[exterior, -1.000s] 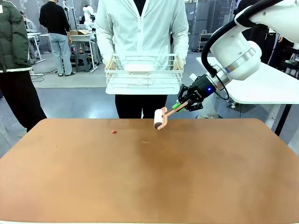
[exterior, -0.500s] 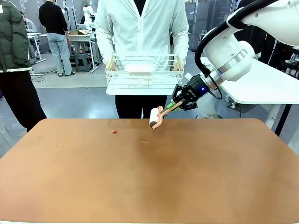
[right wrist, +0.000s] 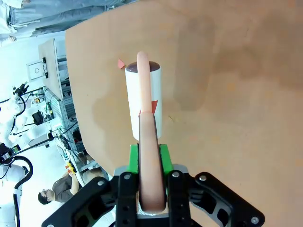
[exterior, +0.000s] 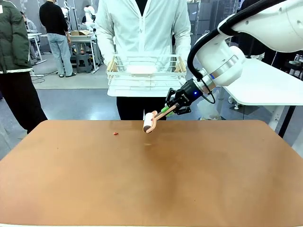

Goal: Clean the table.
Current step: Clean the table with the Lint Roller when the human lifts the Dish drying rack.

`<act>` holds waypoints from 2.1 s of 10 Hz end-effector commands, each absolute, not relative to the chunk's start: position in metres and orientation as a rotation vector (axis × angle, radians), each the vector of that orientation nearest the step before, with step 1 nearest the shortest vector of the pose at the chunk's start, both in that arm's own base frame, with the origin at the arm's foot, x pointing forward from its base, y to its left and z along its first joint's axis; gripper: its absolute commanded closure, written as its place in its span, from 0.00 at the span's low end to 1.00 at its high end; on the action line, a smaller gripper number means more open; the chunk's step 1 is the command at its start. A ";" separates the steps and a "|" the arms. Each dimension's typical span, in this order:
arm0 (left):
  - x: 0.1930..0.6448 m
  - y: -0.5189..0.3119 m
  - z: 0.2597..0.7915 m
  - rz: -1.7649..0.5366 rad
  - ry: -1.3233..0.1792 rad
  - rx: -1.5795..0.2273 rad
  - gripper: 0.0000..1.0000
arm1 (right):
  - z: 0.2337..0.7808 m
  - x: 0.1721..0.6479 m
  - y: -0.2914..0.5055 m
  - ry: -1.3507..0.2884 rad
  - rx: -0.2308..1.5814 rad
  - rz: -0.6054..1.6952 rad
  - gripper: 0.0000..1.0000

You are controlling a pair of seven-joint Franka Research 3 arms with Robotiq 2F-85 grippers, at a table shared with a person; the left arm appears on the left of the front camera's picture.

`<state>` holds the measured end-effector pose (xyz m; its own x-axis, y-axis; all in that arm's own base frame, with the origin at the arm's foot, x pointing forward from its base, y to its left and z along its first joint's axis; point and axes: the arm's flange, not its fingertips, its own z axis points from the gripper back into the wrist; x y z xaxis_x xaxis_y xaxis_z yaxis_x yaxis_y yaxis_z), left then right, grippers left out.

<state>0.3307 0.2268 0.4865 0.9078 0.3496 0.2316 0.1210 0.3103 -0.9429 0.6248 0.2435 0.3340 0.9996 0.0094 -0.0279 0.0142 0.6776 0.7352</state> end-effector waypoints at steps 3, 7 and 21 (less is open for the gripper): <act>0.329 0.228 0.488 0.151 -0.446 -1.271 0.00 | 0.324 0.639 0.272 0.082 0.815 -0.013 0.79; 0.329 0.228 0.488 0.151 -0.446 -1.271 0.00 | 0.311 0.658 0.289 0.111 0.806 0.008 0.79; 0.329 0.228 0.488 0.151 -0.446 -1.271 0.00 | 0.257 0.662 0.365 0.222 0.778 0.007 0.79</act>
<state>0.3308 0.2267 0.4865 0.9079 0.3494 0.2316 0.1211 0.3103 -0.9429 0.6621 0.3456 0.2747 0.9834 0.0816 -0.1623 0.0646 0.6781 0.7321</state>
